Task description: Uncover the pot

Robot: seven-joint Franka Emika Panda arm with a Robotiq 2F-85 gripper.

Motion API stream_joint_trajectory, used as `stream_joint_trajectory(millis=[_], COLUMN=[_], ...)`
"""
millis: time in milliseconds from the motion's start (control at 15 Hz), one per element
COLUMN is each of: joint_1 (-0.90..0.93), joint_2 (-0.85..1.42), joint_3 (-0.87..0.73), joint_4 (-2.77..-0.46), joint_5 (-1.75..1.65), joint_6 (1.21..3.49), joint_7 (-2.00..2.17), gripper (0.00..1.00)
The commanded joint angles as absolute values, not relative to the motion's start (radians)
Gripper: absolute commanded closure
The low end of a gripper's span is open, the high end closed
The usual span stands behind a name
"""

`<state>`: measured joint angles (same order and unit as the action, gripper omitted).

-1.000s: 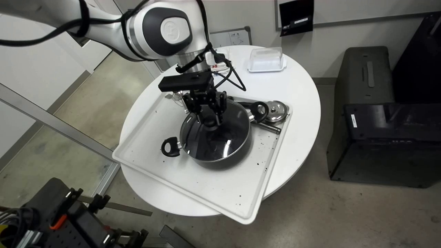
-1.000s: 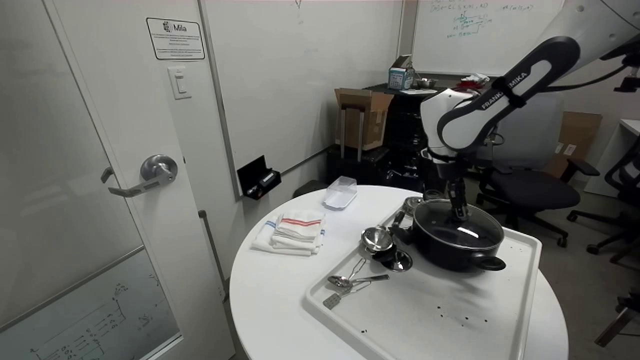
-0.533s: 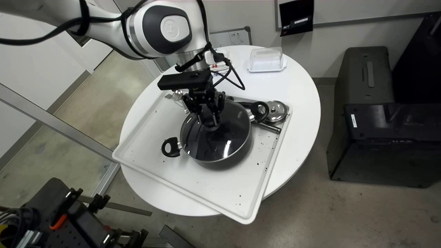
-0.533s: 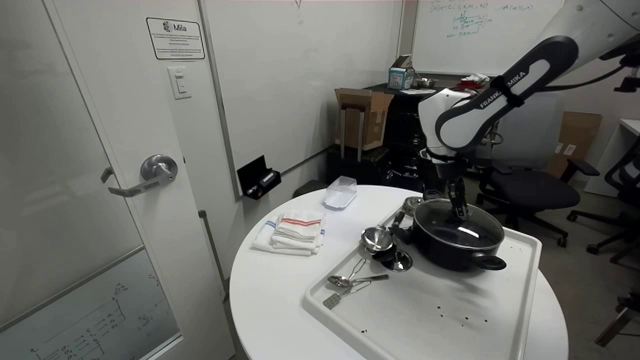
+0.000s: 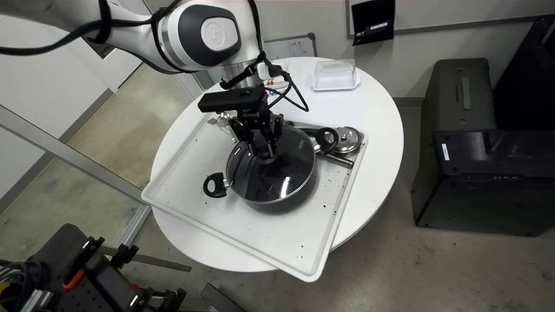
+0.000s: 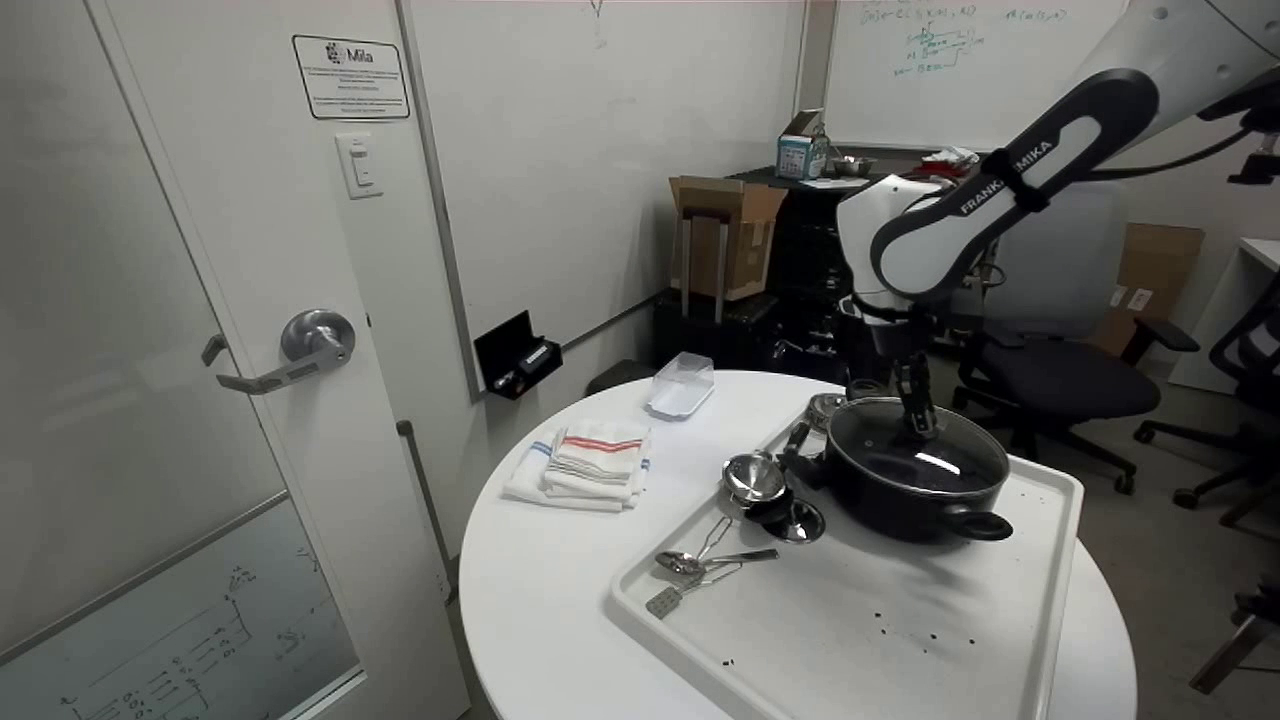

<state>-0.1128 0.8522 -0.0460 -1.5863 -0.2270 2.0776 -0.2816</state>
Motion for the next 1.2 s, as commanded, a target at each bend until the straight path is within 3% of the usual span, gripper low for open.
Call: stream_joint_trajectory(millis=[0, 600, 1133], joint_1=[-0.113, -0.089, 0.044], joint_2=[0.764, 0.599, 0.532], joint_3=[-0.046, -0.046, -0.030], joint_4=[-1.648, -1.792, -1.949], joint_5=[-0.237, -0.271, -0.428], joint_6=[2.058, 2.065, 2.108], joint_7=[-0.312, -0.332, -0.261], gripper=[0.75, 0.75, 0.75])
